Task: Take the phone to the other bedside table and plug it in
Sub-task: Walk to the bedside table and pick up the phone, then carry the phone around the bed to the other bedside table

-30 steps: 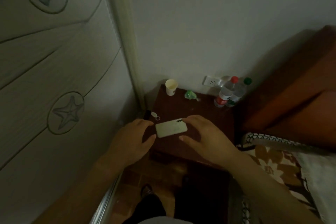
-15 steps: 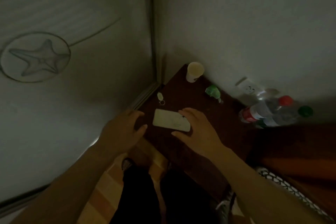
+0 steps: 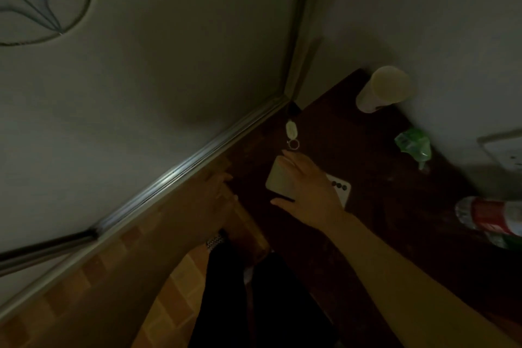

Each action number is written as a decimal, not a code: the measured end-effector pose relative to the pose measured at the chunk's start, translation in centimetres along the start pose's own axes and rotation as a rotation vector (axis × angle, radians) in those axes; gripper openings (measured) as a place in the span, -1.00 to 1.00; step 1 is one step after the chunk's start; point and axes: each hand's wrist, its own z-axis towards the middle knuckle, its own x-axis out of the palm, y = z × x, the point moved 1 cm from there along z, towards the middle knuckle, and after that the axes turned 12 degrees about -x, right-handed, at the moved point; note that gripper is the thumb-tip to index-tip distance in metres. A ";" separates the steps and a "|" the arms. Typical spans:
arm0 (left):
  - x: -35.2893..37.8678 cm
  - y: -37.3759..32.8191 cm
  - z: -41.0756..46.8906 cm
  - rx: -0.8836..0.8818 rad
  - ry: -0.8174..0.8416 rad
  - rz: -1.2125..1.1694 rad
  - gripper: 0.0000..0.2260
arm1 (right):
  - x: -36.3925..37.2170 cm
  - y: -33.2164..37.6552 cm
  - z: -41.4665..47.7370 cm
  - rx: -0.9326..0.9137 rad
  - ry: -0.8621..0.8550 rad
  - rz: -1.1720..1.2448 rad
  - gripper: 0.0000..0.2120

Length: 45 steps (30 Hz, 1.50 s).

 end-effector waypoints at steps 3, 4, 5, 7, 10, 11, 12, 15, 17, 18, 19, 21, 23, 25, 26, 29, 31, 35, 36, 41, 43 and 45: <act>0.3 1.3 0.1 -0.050 0.030 0.052 -0.51 | 0.8 -1.2 0.7 -0.004 0.056 -0.073 -0.18; 0.4 1.7 0.0 -0.068 0.039 0.074 -0.50 | 1.1 -1.4 0.8 -0.003 0.075 -0.098 -0.18; 0.4 2.0 0.0 -0.077 0.047 0.084 -0.50 | 1.3 -1.5 0.9 -0.004 0.090 -0.119 -0.19; 0.3 2.5 0.1 -0.074 0.055 0.092 -0.51 | 1.6 -1.7 1.1 -0.007 0.093 -0.143 -0.24; 0.1 2.5 0.5 -0.070 0.068 0.103 -0.54 | 1.7 -2.0 1.2 -0.010 0.080 -0.147 -0.29; 0.0 2.4 0.6 -0.066 0.068 0.102 -0.53 | 1.7 -1.9 1.2 -0.014 0.081 -0.155 -0.30; 0.0 2.3 0.7 -0.061 0.065 0.096 -0.52 | 1.7 -1.9 1.3 -0.018 0.084 -0.164 -0.30; 0.0 2.0 0.9 -0.046 0.062 0.074 -0.53 | 1.3 -1.8 1.4 -0.017 0.062 -0.154 -0.31; 0.1 1.9 1.0 -0.037 0.061 0.073 -0.59 | 0.8 -1.5 1.1 -0.005 0.009 -0.103 -0.32; 0.2 1.8 1.0 -0.030 0.055 0.074 -0.60 | 0.5 -1.3 0.9 0.001 -0.017 -0.079 -0.32; 0.4 1.8 0.9 -0.021 0.048 0.076 -0.60 | 0.2 -1.0 0.6 0.003 -0.041 -0.057 -0.31; 0.4 1.5 0.6 -0.009 0.031 0.089 -0.60 | -0.3 -0.5 0.0 -0.002 -0.102 -0.005 -0.31; 0.3 1.3 0.1 -0.011 0.004 0.090 -0.61 | -0.9 0.0 -0.7 -0.006 -0.177 0.047 -0.32; 0.0 1.0 -0.5 -0.017 -0.025 0.074 -0.61 | -1.5 0.7 -1.5 -0.004 -0.246 0.089 -0.33; -0.2 0.6 -0.9 -0.013 -0.041 0.063 -0.61 | -1.8 1.2 -1.9 0.003 -0.277 0.124 -0.33; -1.5 -1.2 -2.7 0.011 -0.090 -0.023 -0.62 | -3.6 3.7 -3.0 0.040 -0.345 0.246 -0.33; -2.7 -2.2 -4.5 -0.008 -0.127 -0.085 -0.63 | -5.3 6.1 -3.7 0.039 -0.365 0.306 -0.36; -5.0 -3.4 -10.0 -0.081 -0.224 -0.173 -0.66 | -9.7 11.9 -5.3 -0.013 -0.395 0.405 -0.42; -5.5 -3.6 -11.4 -0.082 -0.250 -0.194 -0.67 | -10.9 13.4 -5.8 -0.036 -0.400 0.423 -0.44; -7.7 -4.6 -17.6 -0.032 -0.375 -0.309 -0.72 | -15.1 19.1 -8.1 -0.138 -0.404 0.451 -0.49; -8.5 -4.6 -19.4 -0.019 -0.421 -0.344 -0.72 | -15.9 20.6 -8.8 -0.149 -0.420 0.458 -0.50; -9.1 -4.5 -21.0 0.004 -0.447 -0.375 -0.72 | -16.1 21.9 -9.2 -0.138 -0.431 0.460 -0.49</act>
